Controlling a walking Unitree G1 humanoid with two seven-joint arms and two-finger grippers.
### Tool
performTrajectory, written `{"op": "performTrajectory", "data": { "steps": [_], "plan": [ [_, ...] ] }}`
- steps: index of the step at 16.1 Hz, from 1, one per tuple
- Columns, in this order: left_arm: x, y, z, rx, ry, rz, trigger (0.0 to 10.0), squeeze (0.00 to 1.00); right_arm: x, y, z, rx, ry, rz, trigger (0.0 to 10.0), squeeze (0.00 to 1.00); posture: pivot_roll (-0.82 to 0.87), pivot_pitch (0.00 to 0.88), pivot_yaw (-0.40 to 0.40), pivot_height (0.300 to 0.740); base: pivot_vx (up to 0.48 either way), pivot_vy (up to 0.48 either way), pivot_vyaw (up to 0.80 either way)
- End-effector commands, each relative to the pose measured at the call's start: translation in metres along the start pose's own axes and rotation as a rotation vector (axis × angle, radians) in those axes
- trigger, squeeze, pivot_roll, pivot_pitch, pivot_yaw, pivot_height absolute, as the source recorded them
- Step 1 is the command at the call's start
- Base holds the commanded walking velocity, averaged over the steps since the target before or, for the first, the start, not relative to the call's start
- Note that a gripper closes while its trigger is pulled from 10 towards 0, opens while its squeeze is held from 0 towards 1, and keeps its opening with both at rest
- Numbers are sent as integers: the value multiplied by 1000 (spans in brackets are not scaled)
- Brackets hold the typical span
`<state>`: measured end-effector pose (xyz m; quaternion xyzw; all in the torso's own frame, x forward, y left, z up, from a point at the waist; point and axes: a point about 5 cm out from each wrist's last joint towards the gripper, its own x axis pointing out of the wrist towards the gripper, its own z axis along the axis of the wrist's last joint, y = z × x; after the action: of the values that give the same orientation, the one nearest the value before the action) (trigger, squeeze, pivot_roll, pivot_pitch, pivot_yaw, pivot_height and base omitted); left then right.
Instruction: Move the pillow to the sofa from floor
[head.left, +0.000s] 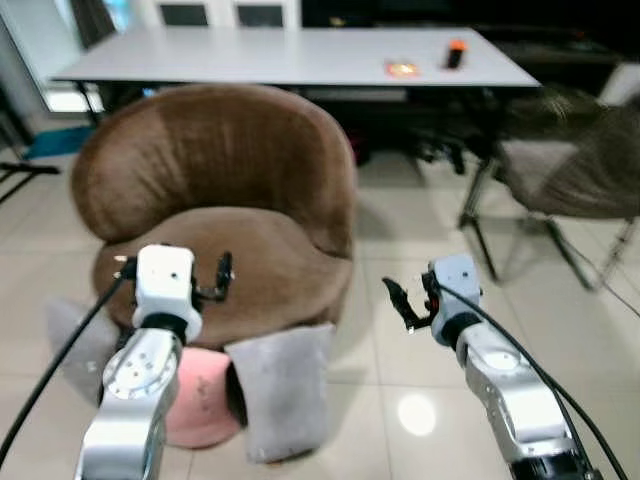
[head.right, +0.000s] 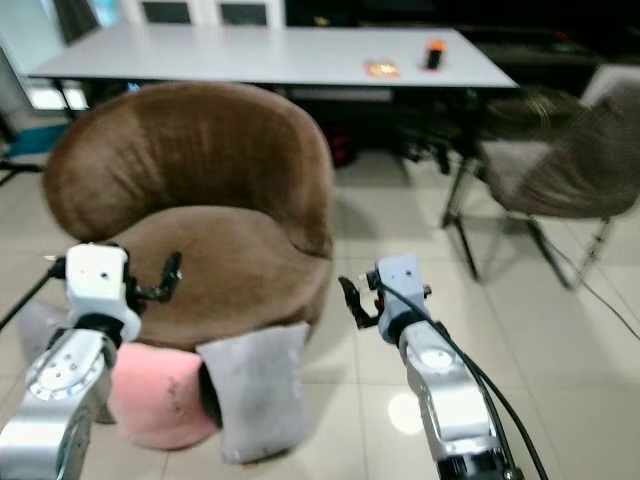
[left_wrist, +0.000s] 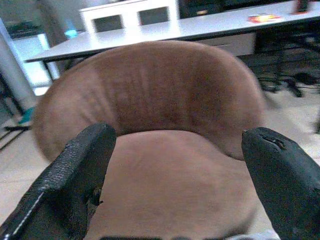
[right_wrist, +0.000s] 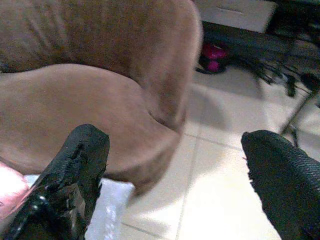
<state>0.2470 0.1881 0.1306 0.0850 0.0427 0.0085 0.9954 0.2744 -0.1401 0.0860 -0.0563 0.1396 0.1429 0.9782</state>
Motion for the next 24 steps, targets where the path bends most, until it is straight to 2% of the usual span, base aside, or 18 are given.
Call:
{"op": "performTrajectory", "data": {
  "steps": [1,4,7,8,11,18,19,24],
  "plan": [
    [-1,7,0,15,2,19,10000,0,4,9,9,3,-34,37,10000,0,-83,0,-1,740,352,0,0],
    [0,6,0,16,1,18,10000,0,5,10,12,-40,-34,64,10000,0,-78,0,-3,740,352,0,0],
    [0,6,-1,16,0,18,10000,0,6,8,17,65,-63,35,10000,0,-76,0,-6,740,331,0,0],
    [-1,5,0,18,0,17,10000,0,7,5,19,72,-85,15,10000,0,-76,0,-6,740,304,0,0],
    [-1,4,-1,23,-6,23,10000,0,8,7,22,-26,-102,34,10000,0,-68,0,-18,740,171,0,440],
    [-3,6,0,34,-19,31,10000,0,7,7,18,43,-110,15,10000,0,-62,0,-23,740,0,0,800],
    [-3,6,1,48,-27,32,10000,0,7,4,17,95,-107,-13,10000,0,-62,0,-23,740,0,0,0],
    [-2,6,2,43,-33,34,10000,0,8,3,14,132,-92,-27,10000,0,-62,0,-20,740,0,-303,0]
  ]
}}
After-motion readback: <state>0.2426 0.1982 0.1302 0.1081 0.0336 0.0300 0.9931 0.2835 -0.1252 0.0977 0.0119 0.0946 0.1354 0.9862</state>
